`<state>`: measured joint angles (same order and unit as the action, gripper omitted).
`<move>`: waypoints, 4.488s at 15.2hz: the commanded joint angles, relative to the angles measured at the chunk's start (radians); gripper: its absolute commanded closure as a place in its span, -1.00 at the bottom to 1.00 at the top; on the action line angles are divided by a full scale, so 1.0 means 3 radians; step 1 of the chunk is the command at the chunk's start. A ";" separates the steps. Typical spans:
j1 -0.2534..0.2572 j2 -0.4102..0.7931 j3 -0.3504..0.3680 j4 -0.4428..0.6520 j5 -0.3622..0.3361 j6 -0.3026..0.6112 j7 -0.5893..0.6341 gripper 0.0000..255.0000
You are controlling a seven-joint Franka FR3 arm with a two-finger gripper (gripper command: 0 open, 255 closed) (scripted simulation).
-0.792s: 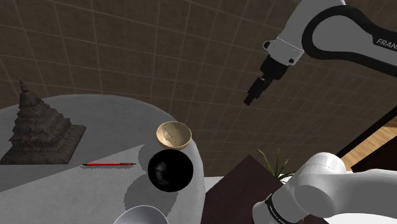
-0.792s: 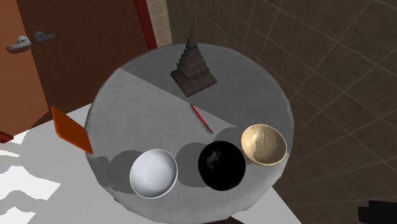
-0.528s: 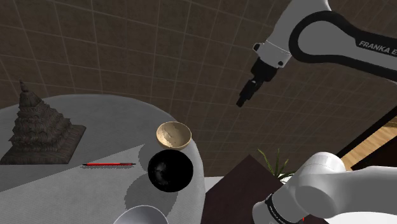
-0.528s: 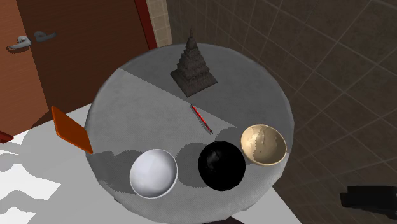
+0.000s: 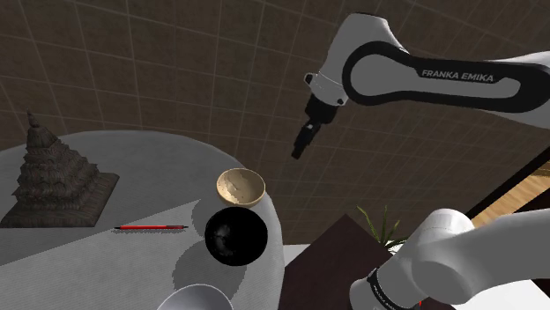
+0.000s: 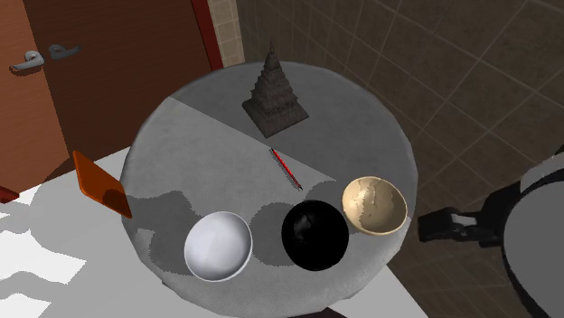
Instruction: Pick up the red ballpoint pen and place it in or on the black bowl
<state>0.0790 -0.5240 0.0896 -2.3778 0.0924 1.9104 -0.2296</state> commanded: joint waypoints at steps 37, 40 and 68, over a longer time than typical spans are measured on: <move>0.0932 0.3493 0.0667 0.1745 -0.0871 0.1319 -0.0163 -1.00; 0.0932 0.3493 0.0667 0.1746 -0.0871 0.1319 -0.0163 -1.00; 0.0872 0.3115 0.0750 0.1857 -0.0728 0.0842 -0.0245 1.00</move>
<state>0.3438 0.4182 0.3138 -1.8252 -0.1295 2.1753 -0.2982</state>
